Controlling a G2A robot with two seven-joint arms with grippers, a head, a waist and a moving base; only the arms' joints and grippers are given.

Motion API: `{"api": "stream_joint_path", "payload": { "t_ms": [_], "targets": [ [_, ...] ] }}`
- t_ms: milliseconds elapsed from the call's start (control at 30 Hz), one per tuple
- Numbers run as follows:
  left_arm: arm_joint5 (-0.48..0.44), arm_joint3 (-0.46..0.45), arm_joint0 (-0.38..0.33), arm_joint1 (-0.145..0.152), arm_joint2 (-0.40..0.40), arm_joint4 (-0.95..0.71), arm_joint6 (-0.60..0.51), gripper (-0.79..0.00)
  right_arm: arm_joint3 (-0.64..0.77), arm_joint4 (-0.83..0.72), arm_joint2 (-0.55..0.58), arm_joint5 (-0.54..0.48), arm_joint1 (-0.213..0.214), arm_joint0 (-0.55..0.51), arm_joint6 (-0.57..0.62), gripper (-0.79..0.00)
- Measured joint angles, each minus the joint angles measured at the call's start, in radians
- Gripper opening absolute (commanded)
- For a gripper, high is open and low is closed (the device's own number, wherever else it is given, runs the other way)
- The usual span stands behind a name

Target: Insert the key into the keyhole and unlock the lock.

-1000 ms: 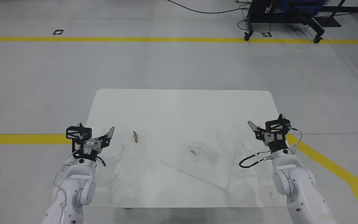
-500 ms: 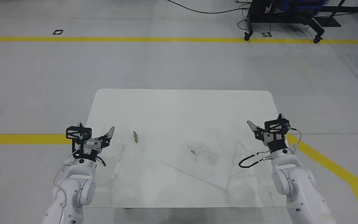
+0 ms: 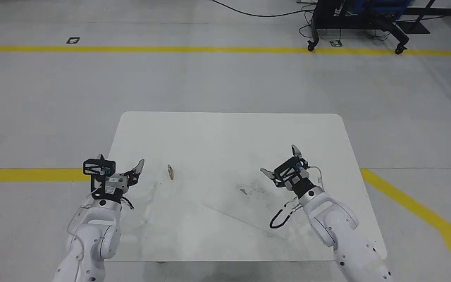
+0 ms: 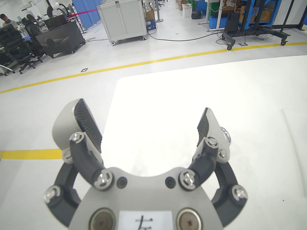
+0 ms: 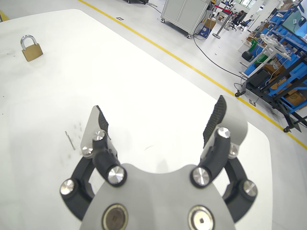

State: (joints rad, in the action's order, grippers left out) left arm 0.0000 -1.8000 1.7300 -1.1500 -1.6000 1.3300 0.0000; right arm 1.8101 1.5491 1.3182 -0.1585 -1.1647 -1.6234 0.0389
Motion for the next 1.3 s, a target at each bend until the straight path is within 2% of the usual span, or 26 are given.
{"api": "stream_joint_path", "payload": {
  "t_ms": [367, 500, 633, 767, 1000, 1100, 1133, 1300],
  "targets": [
    [0.000, 0.000, 0.000, 0.000, 0.000, 0.000, 0.000, 0.000, -0.004, -0.013, -0.011, -0.021, -0.001, 0.002, -0.009, 0.000],
    [0.000, 0.000, 0.000, 0.000, 0.000, 0.000, 0.000, 0.000, -0.043, -0.121, -0.034, -0.222, 0.002, 0.036, -0.035, 0.000],
    [0.000, 0.000, 0.000, 0.000, 0.000, 0.000, 0.000, 0.000, -0.074, -0.120, -0.064, -0.391, 0.008, 0.077, 0.044, 0.000],
    [0.000, 0.000, 0.000, 0.000, 0.000, 0.000, 0.000, 0.000, -0.101, -0.086, -0.104, -0.462, 0.009, 0.113, 0.131, 0.000],
    [0.000, 0.000, 0.000, 0.000, 0.000, 0.000, 0.000, 0.000, -0.163, -0.097, -0.156, -0.493, 0.004, 0.169, 0.214, -0.009],
    [0.000, 0.000, 0.000, 0.000, 0.000, 0.000, 0.000, 0.000, -0.175, -0.109, -0.171, -0.505, 0.003, 0.185, 0.240, -0.283],
    [0.000, 0.000, 0.000, 0.000, 0.000, 0.000, 0.000, 0.000, -0.177, -0.114, -0.174, -0.510, 0.002, 0.190, 0.247, -0.409],
    [0.000, 0.000, 0.000, 0.000, 0.000, 0.000, 0.000, 0.000, -0.202, -0.124, -0.197, -0.527, 0.001, 0.216, 0.277, -0.505]
  ]
}}
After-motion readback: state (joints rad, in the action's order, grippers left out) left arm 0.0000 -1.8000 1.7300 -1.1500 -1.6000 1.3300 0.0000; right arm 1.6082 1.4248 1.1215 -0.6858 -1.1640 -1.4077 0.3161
